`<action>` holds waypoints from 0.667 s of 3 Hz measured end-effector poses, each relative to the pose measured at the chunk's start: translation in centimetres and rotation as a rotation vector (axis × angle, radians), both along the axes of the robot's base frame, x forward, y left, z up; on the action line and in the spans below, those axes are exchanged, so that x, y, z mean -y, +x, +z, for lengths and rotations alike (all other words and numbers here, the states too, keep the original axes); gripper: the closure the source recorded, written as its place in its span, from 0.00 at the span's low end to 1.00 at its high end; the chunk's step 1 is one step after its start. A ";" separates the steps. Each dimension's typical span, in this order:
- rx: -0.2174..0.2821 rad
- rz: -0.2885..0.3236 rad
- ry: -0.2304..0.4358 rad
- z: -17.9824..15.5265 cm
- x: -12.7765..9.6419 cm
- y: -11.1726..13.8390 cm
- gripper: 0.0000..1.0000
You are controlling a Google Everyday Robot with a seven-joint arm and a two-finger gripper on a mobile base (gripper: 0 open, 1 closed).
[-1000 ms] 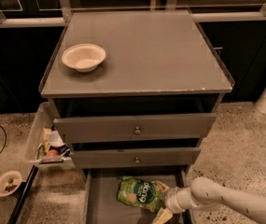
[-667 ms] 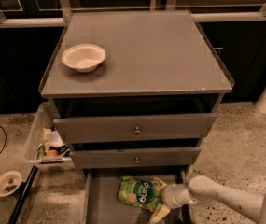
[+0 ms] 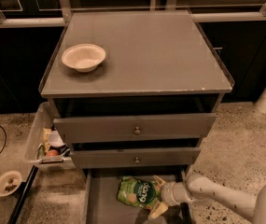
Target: Pick green rice chip bag from bottom drawer and place on counter
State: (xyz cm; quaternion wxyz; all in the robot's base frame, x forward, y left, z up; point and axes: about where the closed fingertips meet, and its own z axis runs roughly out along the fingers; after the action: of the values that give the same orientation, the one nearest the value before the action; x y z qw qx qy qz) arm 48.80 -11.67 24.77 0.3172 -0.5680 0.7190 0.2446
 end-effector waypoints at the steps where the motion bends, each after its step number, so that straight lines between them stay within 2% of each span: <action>1: 0.044 -0.033 -0.003 -2.7 -0.3 2.2 0.00; 2: 0.086 -0.027 -0.009 -4.6 -1.0 3.7 0.00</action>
Offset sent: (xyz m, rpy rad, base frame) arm 0.0586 0.0144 -0.0674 -0.0224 -0.1452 -0.0248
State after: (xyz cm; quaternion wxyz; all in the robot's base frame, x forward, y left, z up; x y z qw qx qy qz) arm 52.52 -10.67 20.17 0.3486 -0.5696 0.7134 0.2122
